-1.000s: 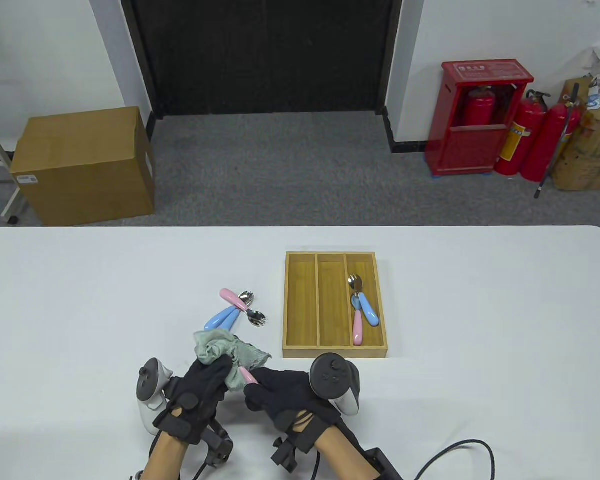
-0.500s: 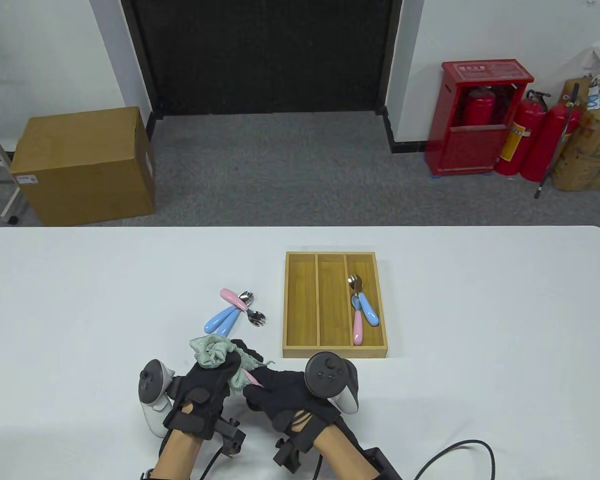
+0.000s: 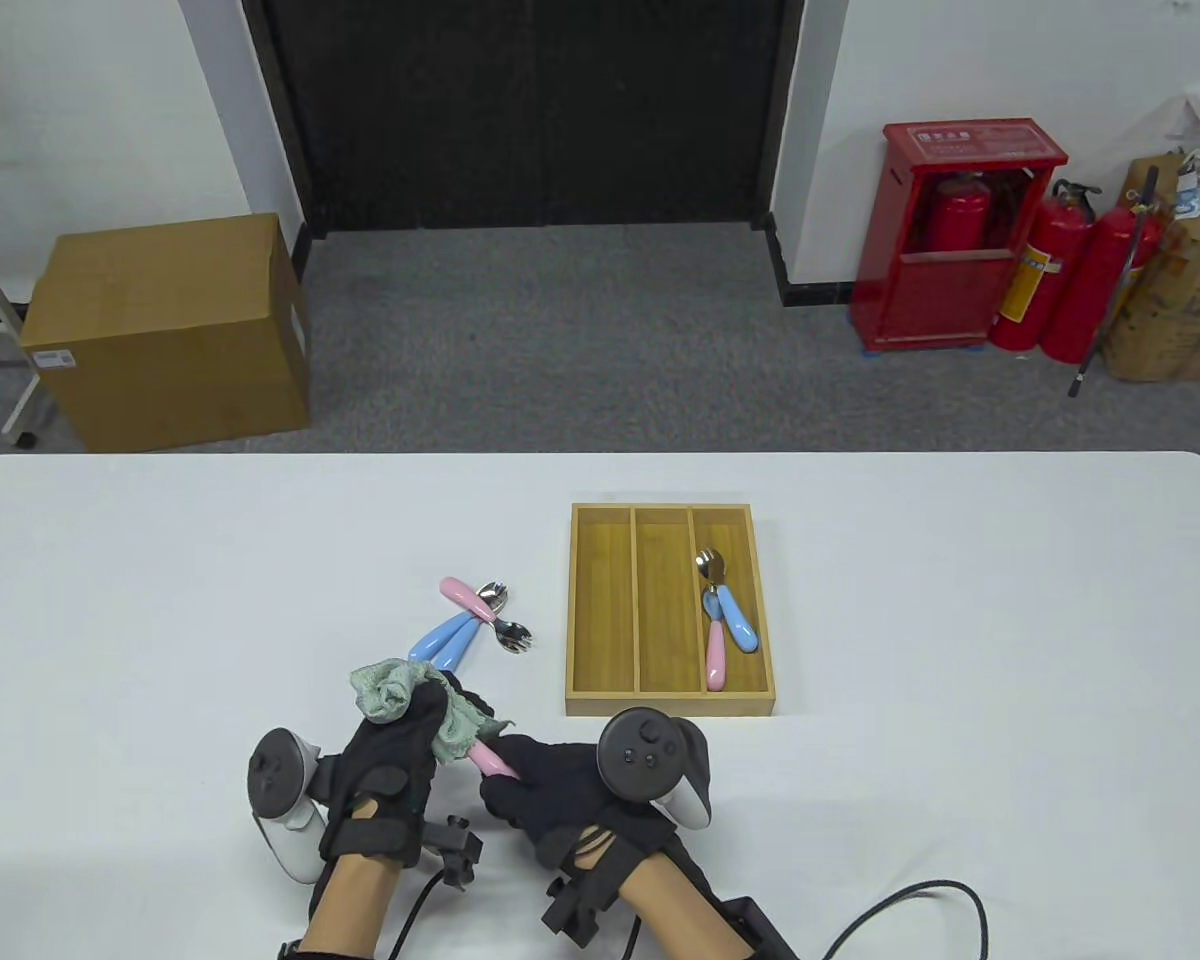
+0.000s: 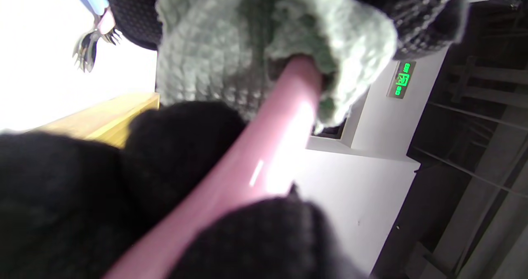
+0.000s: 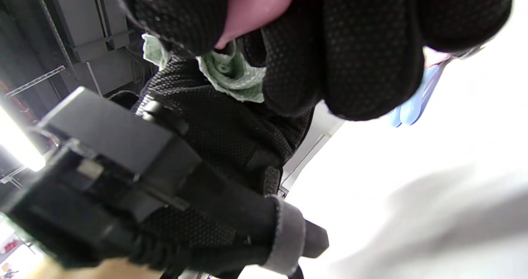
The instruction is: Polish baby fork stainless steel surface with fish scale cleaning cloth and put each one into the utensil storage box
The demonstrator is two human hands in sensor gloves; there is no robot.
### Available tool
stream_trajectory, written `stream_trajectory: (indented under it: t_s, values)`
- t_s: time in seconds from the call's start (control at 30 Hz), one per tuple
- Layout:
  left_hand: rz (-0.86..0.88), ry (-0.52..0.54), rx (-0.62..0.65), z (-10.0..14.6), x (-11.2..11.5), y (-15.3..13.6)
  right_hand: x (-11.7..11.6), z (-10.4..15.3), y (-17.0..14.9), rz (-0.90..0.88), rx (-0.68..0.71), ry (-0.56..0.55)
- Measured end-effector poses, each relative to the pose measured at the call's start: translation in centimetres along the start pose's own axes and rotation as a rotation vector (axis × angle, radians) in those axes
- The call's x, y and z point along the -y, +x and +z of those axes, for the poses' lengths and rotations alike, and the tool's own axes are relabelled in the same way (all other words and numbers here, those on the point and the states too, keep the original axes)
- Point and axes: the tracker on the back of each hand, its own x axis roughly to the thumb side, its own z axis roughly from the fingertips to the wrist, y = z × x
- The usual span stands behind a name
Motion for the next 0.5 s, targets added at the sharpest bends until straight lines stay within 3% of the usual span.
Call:
stream_trajectory:
  t_s: [0.17,0.33,0.5]
  values:
    - [0.036,-0.023,-0.016,0.2,0.9,-0.5,-0.2,0.0,0.1,-0.002,0.000,0.009]
    - [0.154,-0.113,-0.072,0.3,2.2,-1.3,0.2,0.0,-0.2,-0.011,-0.015,-0.007]
    - [0.040,-0.064,-0.010,-0.1,1.7,-0.8,0.3,0.0,-0.2,-0.023,-0.016,-0.023]
